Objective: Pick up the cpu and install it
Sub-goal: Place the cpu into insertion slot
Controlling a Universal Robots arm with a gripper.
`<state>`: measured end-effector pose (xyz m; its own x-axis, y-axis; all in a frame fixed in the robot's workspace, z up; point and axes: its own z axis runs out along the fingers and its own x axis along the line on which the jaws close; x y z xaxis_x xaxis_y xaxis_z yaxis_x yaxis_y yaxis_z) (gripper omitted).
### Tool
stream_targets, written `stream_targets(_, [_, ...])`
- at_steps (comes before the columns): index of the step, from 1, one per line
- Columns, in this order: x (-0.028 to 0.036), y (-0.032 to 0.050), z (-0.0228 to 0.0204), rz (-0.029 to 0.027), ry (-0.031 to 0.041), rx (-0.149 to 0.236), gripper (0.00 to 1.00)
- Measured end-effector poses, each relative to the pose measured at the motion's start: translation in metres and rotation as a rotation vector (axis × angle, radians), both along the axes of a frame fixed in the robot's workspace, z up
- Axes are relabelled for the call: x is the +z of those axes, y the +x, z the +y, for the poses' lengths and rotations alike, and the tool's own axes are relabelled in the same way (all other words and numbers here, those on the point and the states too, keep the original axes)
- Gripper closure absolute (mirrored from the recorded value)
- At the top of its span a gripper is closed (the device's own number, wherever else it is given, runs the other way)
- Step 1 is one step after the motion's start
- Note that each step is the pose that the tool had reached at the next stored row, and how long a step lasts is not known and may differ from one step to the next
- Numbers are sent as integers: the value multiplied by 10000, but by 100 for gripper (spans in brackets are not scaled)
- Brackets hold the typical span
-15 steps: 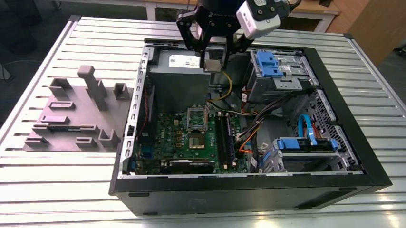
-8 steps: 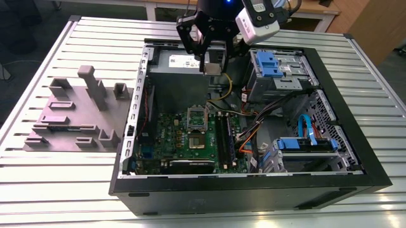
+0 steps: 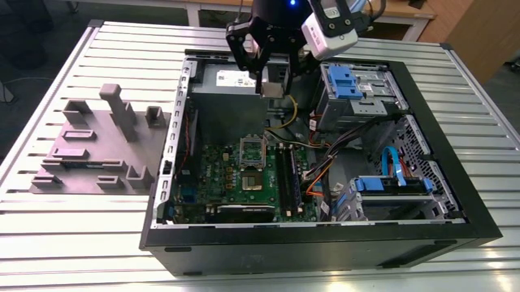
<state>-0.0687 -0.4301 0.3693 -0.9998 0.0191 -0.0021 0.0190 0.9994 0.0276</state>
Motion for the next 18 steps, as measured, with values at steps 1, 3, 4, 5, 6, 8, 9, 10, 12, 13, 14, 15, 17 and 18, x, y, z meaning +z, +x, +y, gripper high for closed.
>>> stream_targets(1, [-1, 0, -5, -1, 1, 0, 53])
stream_targets(3, [-5, -1, -12, -1, 1, -1, 53])
stream_targets(4, [-7, -1, -14, -1, 2, -1, 53])
stream_targets(5, [-9, -1, -16, -1, 1, -1, 53])
stream_targets(6, [-10, 0, -18, 0, 0, 0, 53])
stream_targets(8, [-13, -1, -21, 0, -1, -1, 53])
stream_targets(9, [-14, -1, -21, 1, -2, -1, 53])
stream_targets(10, [-14, 0, -22, 1, -2, -1, 53])
stream_targets(12, [-27, 0, -36, 0, 0, -1, 53])
stream_targets(13, [-28, 0, -37, -1, 0, -1, 53])
stream_targets(14, [-29, 0, -39, 0, 0, 0, 53])
stream_targets(15, [-30, 0, -41, -1, 0, -1, 53])
stream_targets(17, [-32, 0, -44, 0, 0, -1, 53])
stream_targets(18, [-33, 0, -46, 0, 0, -1, 53])
